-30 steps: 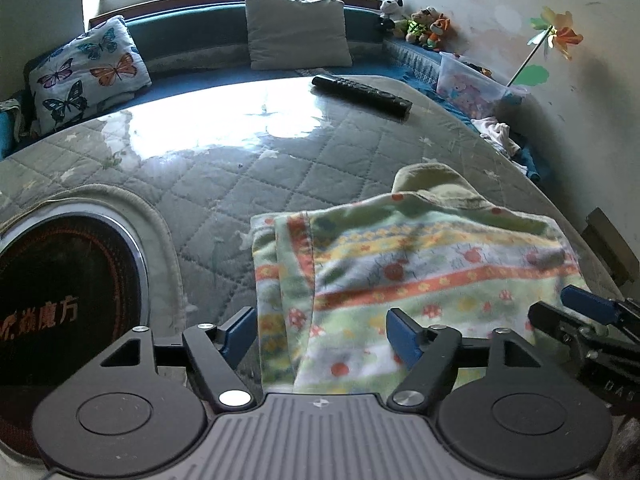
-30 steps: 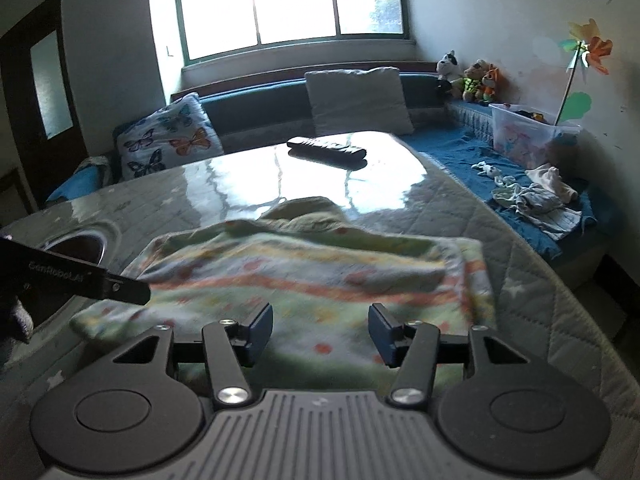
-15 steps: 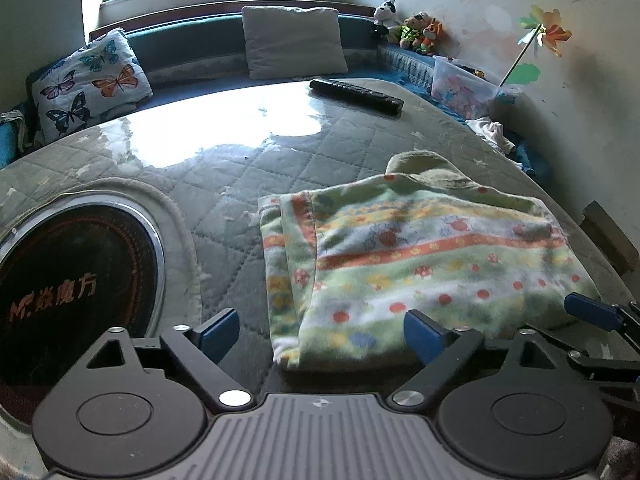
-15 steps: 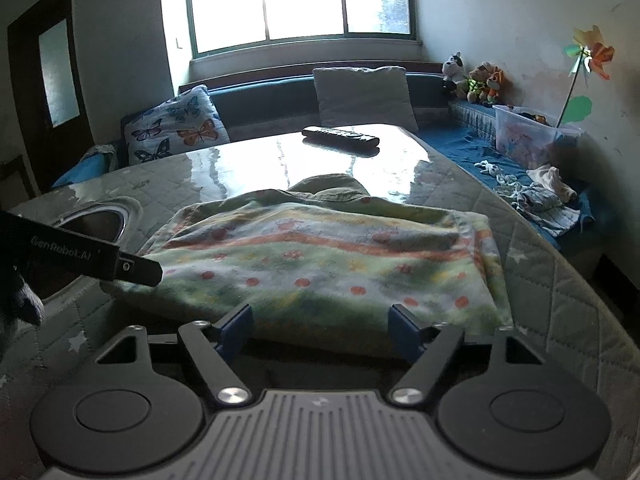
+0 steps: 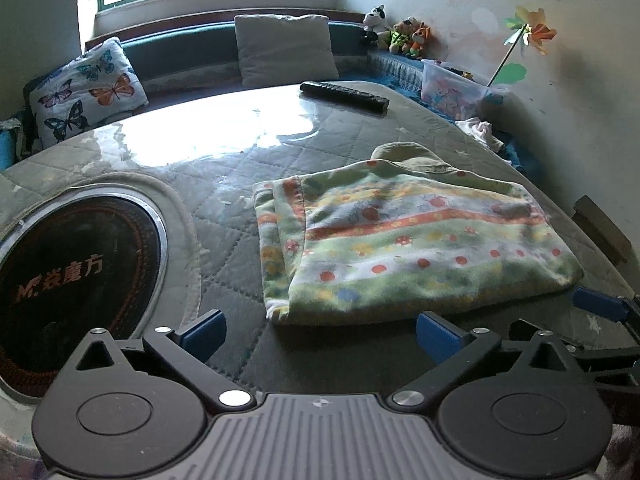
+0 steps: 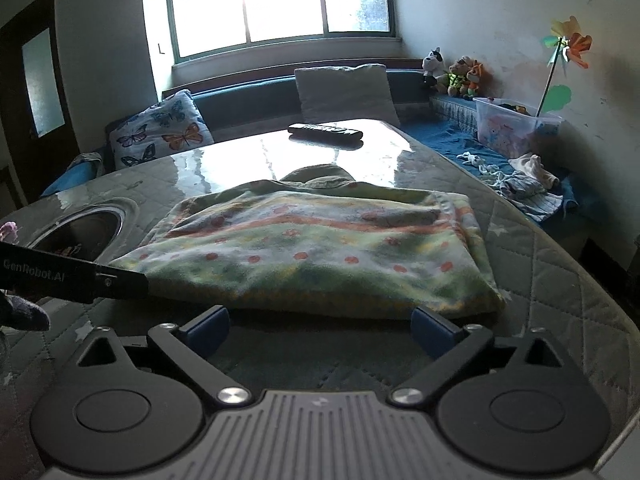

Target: Fold clothes

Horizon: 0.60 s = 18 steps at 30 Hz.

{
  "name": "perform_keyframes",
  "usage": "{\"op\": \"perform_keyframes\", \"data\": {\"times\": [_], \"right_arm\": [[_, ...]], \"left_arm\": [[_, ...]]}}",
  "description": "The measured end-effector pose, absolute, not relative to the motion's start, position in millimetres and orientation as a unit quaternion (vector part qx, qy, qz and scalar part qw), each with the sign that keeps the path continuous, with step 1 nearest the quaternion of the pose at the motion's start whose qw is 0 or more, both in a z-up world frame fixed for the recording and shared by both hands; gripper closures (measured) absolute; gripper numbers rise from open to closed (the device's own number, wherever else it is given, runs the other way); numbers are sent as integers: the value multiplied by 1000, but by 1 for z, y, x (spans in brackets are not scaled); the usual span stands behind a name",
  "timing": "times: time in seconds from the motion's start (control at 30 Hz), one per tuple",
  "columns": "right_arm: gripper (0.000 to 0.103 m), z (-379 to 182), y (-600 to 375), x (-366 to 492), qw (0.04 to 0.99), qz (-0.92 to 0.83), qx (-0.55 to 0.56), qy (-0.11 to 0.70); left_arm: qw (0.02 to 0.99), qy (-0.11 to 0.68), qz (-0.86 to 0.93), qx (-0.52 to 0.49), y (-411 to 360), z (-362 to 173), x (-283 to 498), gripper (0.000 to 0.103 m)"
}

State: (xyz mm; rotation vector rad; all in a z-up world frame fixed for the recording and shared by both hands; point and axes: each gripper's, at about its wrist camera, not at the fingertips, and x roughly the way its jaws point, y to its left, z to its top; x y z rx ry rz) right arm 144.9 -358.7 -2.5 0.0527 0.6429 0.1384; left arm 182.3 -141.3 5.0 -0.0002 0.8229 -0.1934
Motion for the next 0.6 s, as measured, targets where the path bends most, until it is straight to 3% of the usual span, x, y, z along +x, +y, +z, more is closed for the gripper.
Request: {"op": "perform_keyframes", "data": {"times": [0.6], "right_arm": [[0, -7, -355, 130, 947, 39, 28, 319]], "left_arm": [[914, 395, -92, 15, -134, -1, 160, 0]]}}
